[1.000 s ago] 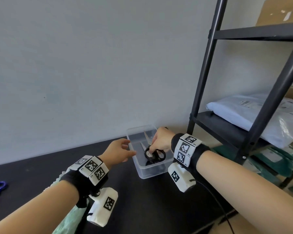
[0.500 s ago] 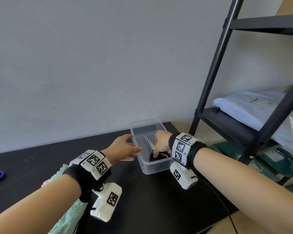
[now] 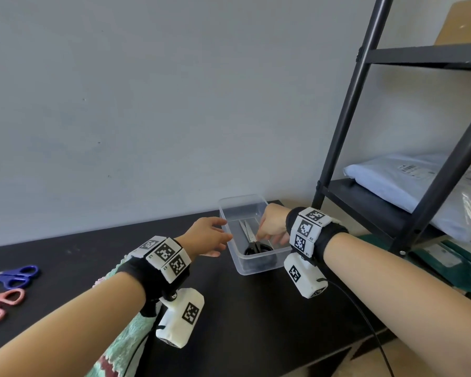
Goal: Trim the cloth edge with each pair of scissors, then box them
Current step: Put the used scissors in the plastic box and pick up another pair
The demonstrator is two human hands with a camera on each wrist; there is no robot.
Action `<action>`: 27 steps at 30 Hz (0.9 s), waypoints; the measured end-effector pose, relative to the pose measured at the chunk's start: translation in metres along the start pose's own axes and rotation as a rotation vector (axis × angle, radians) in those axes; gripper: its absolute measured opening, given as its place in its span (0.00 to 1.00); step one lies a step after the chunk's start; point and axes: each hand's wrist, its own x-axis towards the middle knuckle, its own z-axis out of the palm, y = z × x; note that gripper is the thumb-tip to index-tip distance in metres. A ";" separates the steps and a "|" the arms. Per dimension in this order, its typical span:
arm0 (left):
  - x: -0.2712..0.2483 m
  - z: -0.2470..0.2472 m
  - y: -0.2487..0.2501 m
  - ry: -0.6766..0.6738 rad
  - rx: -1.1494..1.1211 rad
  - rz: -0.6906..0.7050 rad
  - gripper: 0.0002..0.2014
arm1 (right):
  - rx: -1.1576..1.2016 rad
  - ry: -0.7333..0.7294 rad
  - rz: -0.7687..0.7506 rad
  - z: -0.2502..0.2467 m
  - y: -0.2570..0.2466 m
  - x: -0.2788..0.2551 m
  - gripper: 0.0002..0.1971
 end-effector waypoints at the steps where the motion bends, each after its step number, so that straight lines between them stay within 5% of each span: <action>1: -0.004 -0.002 0.001 0.005 0.003 0.005 0.25 | 0.014 0.012 -0.006 -0.002 -0.002 -0.003 0.19; 10: -0.062 -0.047 -0.008 0.170 0.027 0.041 0.18 | 0.115 0.080 -0.148 0.002 -0.053 -0.037 0.16; 27: -0.206 -0.211 -0.108 0.586 0.079 -0.145 0.15 | -0.101 -0.070 -0.496 0.110 -0.267 -0.077 0.16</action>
